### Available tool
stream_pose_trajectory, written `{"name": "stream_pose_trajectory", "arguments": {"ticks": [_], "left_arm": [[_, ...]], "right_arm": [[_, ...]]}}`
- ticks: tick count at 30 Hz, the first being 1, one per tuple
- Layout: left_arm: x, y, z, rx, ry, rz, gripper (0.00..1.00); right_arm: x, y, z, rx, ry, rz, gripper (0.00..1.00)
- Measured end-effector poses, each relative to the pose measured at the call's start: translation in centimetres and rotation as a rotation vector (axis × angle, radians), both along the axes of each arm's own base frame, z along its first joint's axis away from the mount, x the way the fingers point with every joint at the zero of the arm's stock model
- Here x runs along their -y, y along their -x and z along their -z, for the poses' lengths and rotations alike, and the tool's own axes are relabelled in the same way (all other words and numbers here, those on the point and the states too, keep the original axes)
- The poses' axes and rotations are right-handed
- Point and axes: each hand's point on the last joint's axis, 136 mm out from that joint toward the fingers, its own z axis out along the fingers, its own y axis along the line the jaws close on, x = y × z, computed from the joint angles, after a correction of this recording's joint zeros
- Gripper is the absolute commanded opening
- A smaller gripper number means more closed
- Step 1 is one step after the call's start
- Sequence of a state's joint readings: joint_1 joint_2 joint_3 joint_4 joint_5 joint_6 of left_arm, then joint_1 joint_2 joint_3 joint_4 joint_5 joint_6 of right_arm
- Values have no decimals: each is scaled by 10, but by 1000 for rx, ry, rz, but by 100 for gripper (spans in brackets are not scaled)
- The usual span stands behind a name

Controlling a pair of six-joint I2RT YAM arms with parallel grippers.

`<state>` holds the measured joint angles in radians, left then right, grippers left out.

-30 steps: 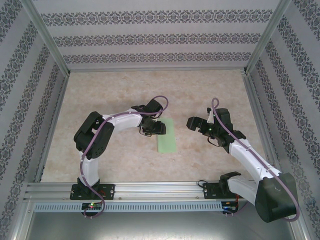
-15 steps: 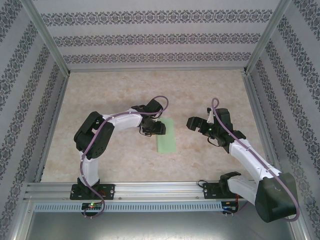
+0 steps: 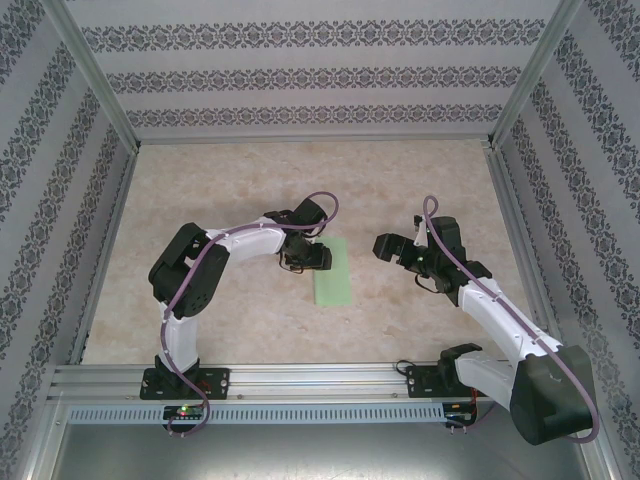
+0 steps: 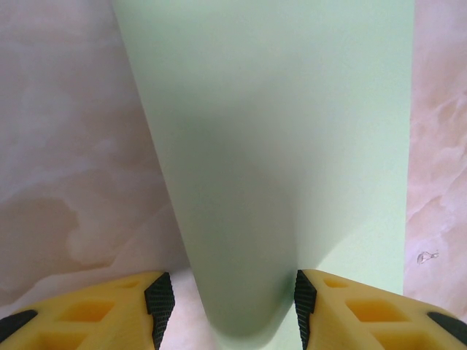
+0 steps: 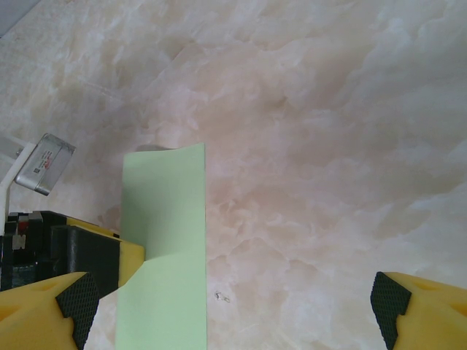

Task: Fold a paper plane with a square sheet of paper (fold left side to right side)
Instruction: Hold the square sheet of paper at the center of the table.

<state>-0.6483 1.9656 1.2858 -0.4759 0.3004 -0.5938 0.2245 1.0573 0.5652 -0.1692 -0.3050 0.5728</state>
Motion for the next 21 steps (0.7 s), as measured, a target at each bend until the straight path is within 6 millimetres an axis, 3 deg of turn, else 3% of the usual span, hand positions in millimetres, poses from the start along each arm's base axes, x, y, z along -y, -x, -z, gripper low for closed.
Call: {"name": "stream_pose_trajectory", "arguments": {"ticks": [12,16,21], "left_arm": [[0,0,0,-2,-8,3,53],[0,0,0,1,-12,5,53],[0,0,0,4,-17,5,53]], "right_arm": [[-3,1,1,-10,-11,-13,94],[-8,2,7,-39,-35,-32,77],[-22,1,22,-99,-91,-70,47]]}}
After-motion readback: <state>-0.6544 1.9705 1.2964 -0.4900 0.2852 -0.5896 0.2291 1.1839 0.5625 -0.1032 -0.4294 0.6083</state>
